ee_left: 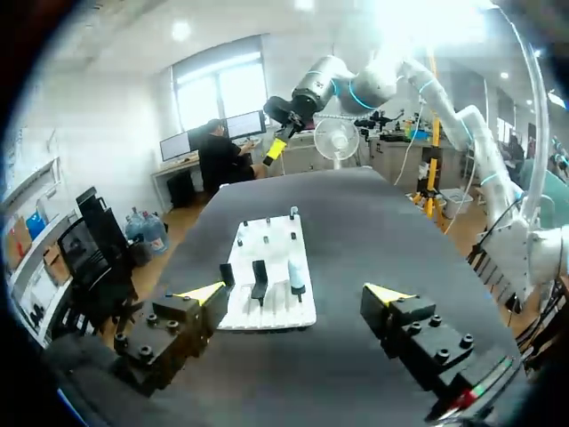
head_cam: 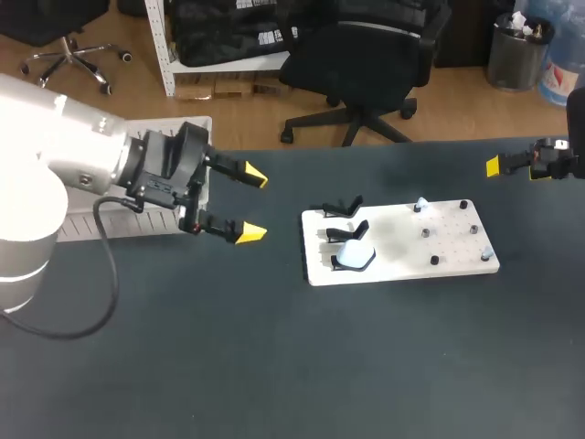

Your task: Pick up each earbud case from the left stands, insert the matching earbuds, close the lid, and place the case in the box.

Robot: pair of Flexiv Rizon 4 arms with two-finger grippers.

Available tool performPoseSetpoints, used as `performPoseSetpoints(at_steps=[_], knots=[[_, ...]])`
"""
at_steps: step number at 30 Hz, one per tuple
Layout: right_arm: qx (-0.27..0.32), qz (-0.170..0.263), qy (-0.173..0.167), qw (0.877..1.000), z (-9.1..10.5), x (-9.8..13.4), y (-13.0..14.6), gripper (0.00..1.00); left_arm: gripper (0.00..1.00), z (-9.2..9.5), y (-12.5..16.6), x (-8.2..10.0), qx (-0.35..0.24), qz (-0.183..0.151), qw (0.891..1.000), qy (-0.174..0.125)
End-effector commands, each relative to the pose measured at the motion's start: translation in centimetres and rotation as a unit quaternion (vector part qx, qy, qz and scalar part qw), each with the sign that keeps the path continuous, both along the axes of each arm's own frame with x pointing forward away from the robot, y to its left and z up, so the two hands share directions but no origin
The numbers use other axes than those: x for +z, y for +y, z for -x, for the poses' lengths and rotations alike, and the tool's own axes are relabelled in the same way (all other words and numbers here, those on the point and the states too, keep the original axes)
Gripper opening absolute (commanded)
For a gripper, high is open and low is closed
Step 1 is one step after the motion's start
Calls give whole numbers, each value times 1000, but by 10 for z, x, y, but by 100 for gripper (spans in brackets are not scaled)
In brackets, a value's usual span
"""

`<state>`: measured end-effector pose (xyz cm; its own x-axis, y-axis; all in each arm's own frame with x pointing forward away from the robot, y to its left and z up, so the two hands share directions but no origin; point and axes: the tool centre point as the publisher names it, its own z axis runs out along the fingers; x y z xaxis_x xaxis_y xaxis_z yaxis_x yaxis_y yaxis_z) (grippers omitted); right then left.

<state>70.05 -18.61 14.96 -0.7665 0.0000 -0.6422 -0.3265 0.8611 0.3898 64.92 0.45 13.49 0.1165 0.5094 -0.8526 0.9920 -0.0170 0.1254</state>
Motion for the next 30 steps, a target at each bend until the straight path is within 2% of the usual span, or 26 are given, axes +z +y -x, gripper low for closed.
performPoseSetpoints(at_steps=[1, 10, 13, 25, 30], knots=[[1, 0, 0, 1000, 0, 0, -1, 100, 100, -6, -11, -17, -33, 22, 999, 15], [1, 0, 0, 1000, 0, 0, -1, 100, 100, 1, -27, -47, -36, -11, 996, 78], [1, 0, 0, 1000, 0, 0, -1, 100, 100, 2, -31, -55, -28, -8, 997, 65], [1, 0, 0, 1000, 0, 0, -1, 100, 100, 1, -56, -71, -19, -9, 997, 70], [1, 0, 0, 1000, 0, 0, -1, 100, 100, 4, -66, -80, -16, -6, 998, 57]])
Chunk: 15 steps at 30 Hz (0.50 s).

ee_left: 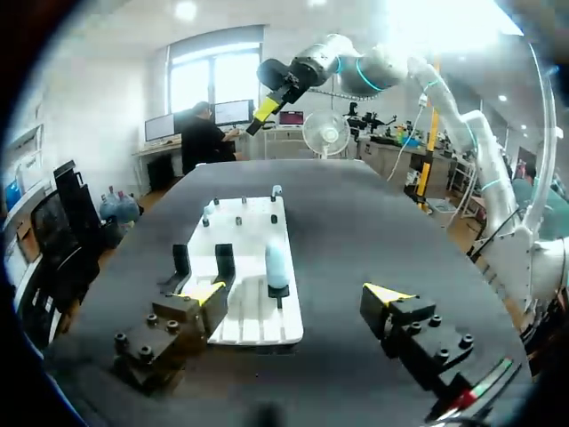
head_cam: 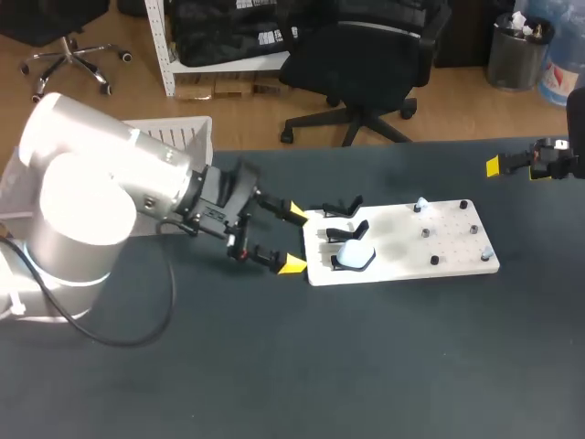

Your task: Pick up each earbud case from the left stands, insert the matching earbuds, close the lid, and place the case in the box.

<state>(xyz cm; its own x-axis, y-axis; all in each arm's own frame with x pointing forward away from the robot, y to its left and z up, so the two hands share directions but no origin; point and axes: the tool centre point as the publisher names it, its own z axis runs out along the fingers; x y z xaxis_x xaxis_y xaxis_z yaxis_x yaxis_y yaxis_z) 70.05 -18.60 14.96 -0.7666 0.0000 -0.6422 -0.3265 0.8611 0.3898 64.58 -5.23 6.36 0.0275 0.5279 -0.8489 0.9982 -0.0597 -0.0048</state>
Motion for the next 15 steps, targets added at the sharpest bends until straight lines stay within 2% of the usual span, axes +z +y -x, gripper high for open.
performPoseSetpoints(at_steps=[1, 3, 4, 5, 7, 8, 12, 15], knots=[[1, 0, 0, 1000, 0, 0, -1, 100, 99, 1, -11, -10, 6, 7, 1000, -9], [1, 0, 0, 1000, 0, 0, -1, 100, 88, 0, -14, -12, 7, 10, 1000, -5], [1, 0, 0, 1000, 0, 0, -1, 100, 64, 0, -16, -14, 8, 11, 1000, -4], [1, 0, 0, 1000, 0, 0, -1, 100, 58, 0, -18, -15, 8, 11, 1000, -3], [1, 0, 0, 1000, 0, 0, -1, 100, 71, -1, -22, -18, 9, 11, 1000, 1], [1, 0, 0, 1000, 0, 0, -1, 100, 73, -1, -24, -19, 10, 12, 1000, 3], [1, 0, 0, 1000, 0, 0, -1, 100, 70, -2, -31, -20, 9, 19, 1000, 7], [1, 0, 0, 1000, 0, 0, -1, 100, 73, -3, -36, -22, 10, 21, 1000, 8]])
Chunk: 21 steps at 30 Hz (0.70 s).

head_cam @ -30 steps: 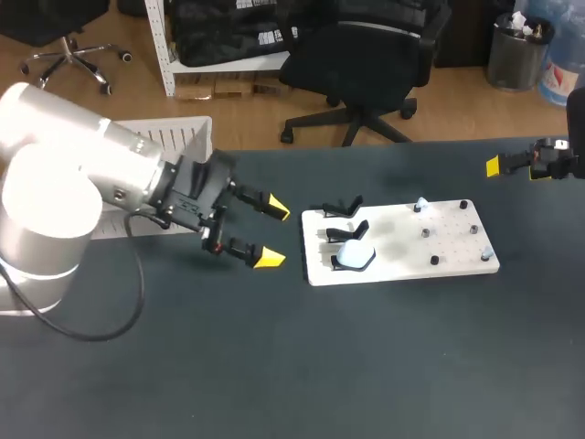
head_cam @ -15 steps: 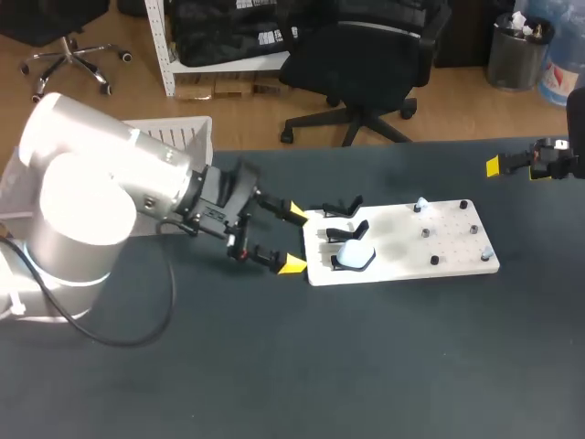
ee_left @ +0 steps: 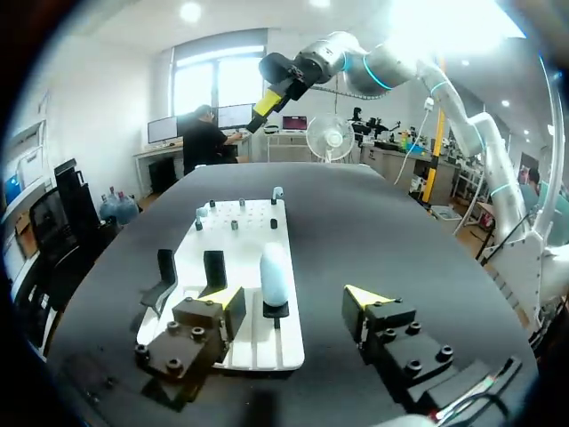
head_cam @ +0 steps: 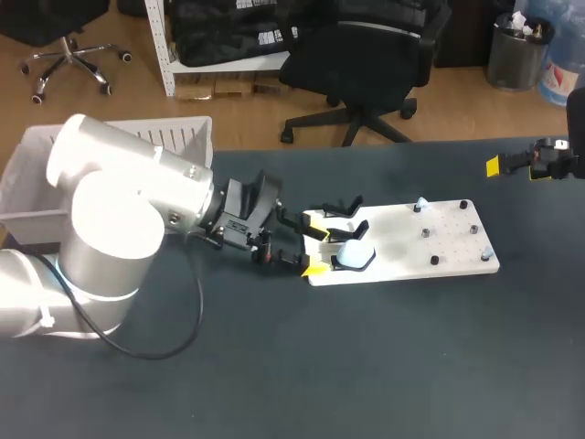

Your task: Pick up each earbud case from the left stands, insert the matching earbuds, close the lid, and place the case in the box.

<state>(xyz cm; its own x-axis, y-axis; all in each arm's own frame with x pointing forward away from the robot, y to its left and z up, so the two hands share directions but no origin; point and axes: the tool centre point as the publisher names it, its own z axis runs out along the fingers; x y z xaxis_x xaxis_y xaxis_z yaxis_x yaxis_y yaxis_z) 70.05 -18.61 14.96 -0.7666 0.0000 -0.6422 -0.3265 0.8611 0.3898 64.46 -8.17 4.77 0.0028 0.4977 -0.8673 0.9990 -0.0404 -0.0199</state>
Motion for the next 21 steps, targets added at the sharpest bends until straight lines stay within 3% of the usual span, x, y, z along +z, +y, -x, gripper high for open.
performPoseSetpoints(at_steps=[1, 5, 15, 19, 21], knots=[[1, 0, 0, 1000, 0, 0, -1, 100, 73, -5, -9, -7, 3, 5, 1000, 1], [1, 0, 0, 1000, 0, 0, -1, 100, 62, -9, -14, -9, 9, 7, 1000, 2], [1, 0, 0, 1000, 0, 0, -1, 100, 49, -12, -20, -16, 12, 6, 1000, 3], [1, 0, 0, 1000, 0, 0, -1, 100, 49, -13, -23, -18, 11, 5, 1000, 6], [1, 0, 0, 1000, 0, 0, -1, 100, 57, -13, -24, -19, 11, 5, 1000, 8]])
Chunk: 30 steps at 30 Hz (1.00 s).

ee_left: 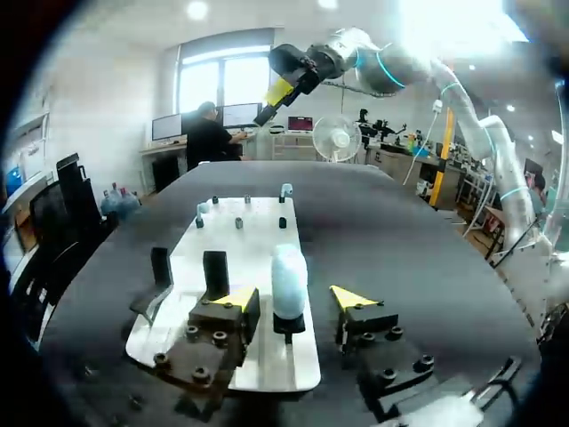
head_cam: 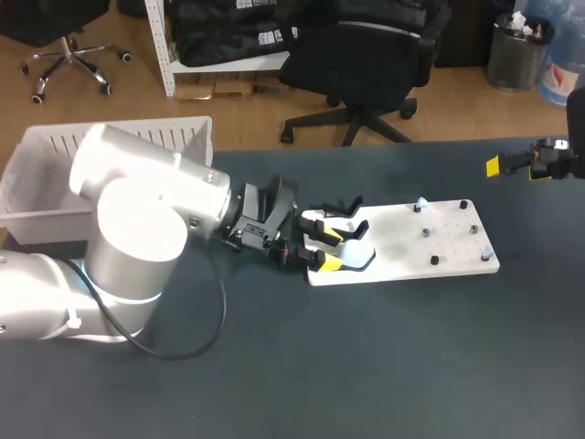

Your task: Pick up each earbud case from the left stands, insert the matching earbuds, close the lid, and place the case in the box.

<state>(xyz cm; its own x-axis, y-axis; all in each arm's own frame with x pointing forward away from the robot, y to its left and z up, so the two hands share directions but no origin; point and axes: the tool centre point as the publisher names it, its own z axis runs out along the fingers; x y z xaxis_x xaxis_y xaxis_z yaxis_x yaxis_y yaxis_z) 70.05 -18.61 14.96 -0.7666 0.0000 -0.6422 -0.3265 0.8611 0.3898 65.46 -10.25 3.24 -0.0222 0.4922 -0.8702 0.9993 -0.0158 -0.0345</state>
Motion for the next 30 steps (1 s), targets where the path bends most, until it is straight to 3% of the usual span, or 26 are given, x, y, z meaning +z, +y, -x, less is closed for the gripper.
performPoseSetpoints(at_steps=[1, 8, 30], knots=[[1, 0, 0, 1000, 0, 0, -1, 100, 58, -3, -3, -4, -2, 3, 1000, 1], [1, 0, 0, 1000, 0, 0, -1, 100, 63, -2, -6, -8, 4, 8, 1000, 6], [1, 0, 0, 1000, 0, 0, -1, 100, 63, -5, -14, -15, 6, 19, 1000, 12]])
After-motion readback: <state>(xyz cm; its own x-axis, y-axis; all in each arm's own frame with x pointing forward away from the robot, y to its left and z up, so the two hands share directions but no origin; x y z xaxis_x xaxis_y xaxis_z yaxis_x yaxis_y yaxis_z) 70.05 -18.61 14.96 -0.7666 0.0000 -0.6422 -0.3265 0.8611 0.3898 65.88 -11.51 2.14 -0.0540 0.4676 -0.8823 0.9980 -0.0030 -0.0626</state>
